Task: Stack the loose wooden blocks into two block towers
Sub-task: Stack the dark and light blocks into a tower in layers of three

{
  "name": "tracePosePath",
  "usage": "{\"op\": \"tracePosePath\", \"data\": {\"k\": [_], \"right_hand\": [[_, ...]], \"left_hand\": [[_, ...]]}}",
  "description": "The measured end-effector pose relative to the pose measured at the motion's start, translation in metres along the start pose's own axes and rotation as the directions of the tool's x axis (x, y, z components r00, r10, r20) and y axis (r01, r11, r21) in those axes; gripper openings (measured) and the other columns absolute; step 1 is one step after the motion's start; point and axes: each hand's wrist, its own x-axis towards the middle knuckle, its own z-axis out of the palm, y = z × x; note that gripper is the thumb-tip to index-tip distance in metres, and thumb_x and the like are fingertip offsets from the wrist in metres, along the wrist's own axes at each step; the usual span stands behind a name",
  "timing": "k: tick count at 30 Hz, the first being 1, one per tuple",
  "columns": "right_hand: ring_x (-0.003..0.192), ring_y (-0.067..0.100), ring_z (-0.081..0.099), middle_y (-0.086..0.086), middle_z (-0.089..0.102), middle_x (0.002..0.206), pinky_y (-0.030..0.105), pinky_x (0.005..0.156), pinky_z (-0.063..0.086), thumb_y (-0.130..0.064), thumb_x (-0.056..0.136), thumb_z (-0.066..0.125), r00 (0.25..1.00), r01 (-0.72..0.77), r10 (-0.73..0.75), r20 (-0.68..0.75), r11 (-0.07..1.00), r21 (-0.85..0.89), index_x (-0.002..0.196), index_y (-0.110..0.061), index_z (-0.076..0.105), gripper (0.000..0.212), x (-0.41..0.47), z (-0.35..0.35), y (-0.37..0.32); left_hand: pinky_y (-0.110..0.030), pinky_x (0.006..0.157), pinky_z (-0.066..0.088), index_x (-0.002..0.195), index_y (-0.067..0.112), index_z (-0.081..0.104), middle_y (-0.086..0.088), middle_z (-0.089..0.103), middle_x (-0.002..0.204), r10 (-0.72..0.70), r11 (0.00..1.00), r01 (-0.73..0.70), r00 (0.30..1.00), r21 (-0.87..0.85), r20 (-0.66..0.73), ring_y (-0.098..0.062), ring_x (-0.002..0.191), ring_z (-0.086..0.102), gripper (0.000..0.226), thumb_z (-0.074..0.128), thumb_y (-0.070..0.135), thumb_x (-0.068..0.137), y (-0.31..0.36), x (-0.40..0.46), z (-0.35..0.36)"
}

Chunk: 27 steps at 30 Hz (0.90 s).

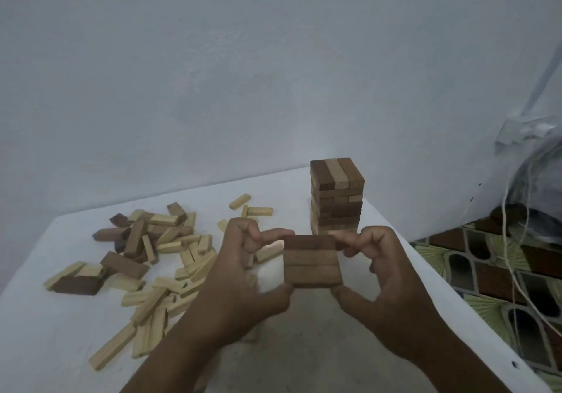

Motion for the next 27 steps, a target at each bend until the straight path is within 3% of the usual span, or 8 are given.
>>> {"op": "tracePosePath", "data": {"k": [3, 7, 13, 16, 18, 20, 24, 27], "right_hand": [[0.111, 0.000, 0.053, -0.034, 0.056, 0.109, 0.005, 0.086, 0.039, 0.004, 0.067, 0.081, 0.999, 0.030, -0.027, -0.030, 0.993, 0.111, 0.112, -0.006, 0.049, 0.055, 0.011, -0.011, -0.012], [0.101, -0.003, 0.056, -0.024, 0.061, 0.104, 0.009, 0.080, 0.043, 0.013, 0.071, 0.072, 0.995, 0.079, -0.064, -0.082, 0.976, 0.202, 0.113, -0.007, 0.045, 0.053, 0.032, -0.029, -0.026], [0.093, 0.005, 0.051, -0.024, 0.063, 0.118, 0.014, 0.076, 0.044, 0.001, 0.082, 0.068, 0.993, 0.057, -0.031, -0.110, 0.968, 0.245, 0.110, -0.020, 0.040, 0.046, 0.073, -0.052, -0.040], [0.081, -0.001, 0.052, -0.029, 0.063, 0.116, 0.027, 0.084, 0.041, -0.009, 0.083, 0.070, 0.995, 0.023, -0.003, -0.097, 0.978, 0.205, 0.113, -0.025, 0.039, 0.046, 0.091, -0.061, -0.036], [0.074, -0.003, 0.050, -0.031, 0.063, 0.115, 0.034, 0.089, 0.041, -0.012, 0.083, 0.069, 0.996, -0.011, 0.028, -0.088, 0.982, 0.191, 0.113, -0.028, 0.039, 0.045, 0.101, -0.063, -0.029], [0.082, -0.002, 0.052, -0.033, 0.062, 0.115, 0.034, 0.091, 0.040, -0.013, 0.083, 0.069, 0.997, -0.043, 0.054, -0.058, 0.982, 0.182, 0.113, -0.030, 0.039, 0.045, 0.109, -0.064, -0.022], [0.101, -0.003, 0.051, -0.033, 0.062, 0.114, 0.028, 0.090, 0.037, -0.013, 0.084, 0.069, 0.995, -0.094, 0.099, -0.015, 0.978, 0.186, 0.114, -0.032, 0.038, 0.046, 0.118, -0.062, -0.008], [0.102, -0.003, 0.050, -0.033, 0.061, 0.116, 0.032, 0.094, 0.038, -0.013, 0.084, 0.068, 0.993, -0.120, 0.121, 0.002, 0.976, 0.179, 0.112, -0.033, 0.038, 0.045, 0.118, -0.060, -0.002]], "left_hand": [[-0.029, 0.099, 0.045, 0.103, 0.025, 0.030, 0.010, 0.067, 0.126, 0.064, 0.994, -0.068, 0.997, -0.082, -0.040, -0.013, 0.127, 0.054, 0.059, 0.073, 0.021, 0.063, 0.021, 0.010, -0.002], [-0.047, 0.086, 0.042, 0.098, 0.046, 0.037, 0.006, 0.063, 0.132, 0.113, 0.986, -0.122, 0.990, -0.109, -0.085, -0.021, 0.113, 0.058, 0.051, 0.072, 0.028, 0.066, 0.054, 0.027, -0.002], [-0.017, 0.077, 0.037, 0.104, 0.031, 0.026, 0.031, 0.061, 0.124, 0.104, 0.994, -0.107, 0.988, -0.022, -0.114, 0.002, 0.074, 0.053, 0.045, 0.063, 0.010, 0.089, 0.075, 0.061, 0.008], [-0.021, 0.088, 0.037, 0.108, 0.031, 0.027, 0.034, 0.059, 0.124, 0.056, 0.998, -0.058, 0.991, -0.009, -0.120, 0.012, 0.097, 0.054, 0.041, 0.062, 0.014, 0.092, 0.074, 0.079, 0.014], [-0.006, 0.075, 0.041, 0.109, 0.029, 0.029, 0.032, 0.058, 0.128, 0.030, 0.999, -0.031, 0.992, -0.007, -0.119, 0.022, 0.080, 0.054, 0.039, 0.061, 0.015, 0.093, 0.072, 0.088, 0.019], [0.001, 0.063, 0.040, 0.110, 0.027, 0.030, 0.029, 0.055, 0.131, 0.001, 1.000, -0.001, 0.992, 0.001, -0.125, 0.024, 0.064, 0.051, 0.037, 0.060, 0.015, 0.094, 0.070, 0.095, 0.023], [0.004, 0.070, 0.035, 0.109, 0.032, 0.029, 0.028, 0.054, 0.132, -0.031, 0.999, 0.036, 0.994, 0.039, -0.108, 0.033, 0.090, 0.043, 0.037, 0.059, 0.017, 0.094, 0.058, 0.105, 0.027], [-0.002, 0.078, 0.035, 0.109, 0.035, 0.028, 0.030, 0.054, 0.132, -0.047, 0.997, 0.052, 0.995, 0.051, -0.090, 0.028, 0.104, 0.041, 0.038, 0.059, 0.019, 0.094, 0.050, 0.109, 0.028]]}}
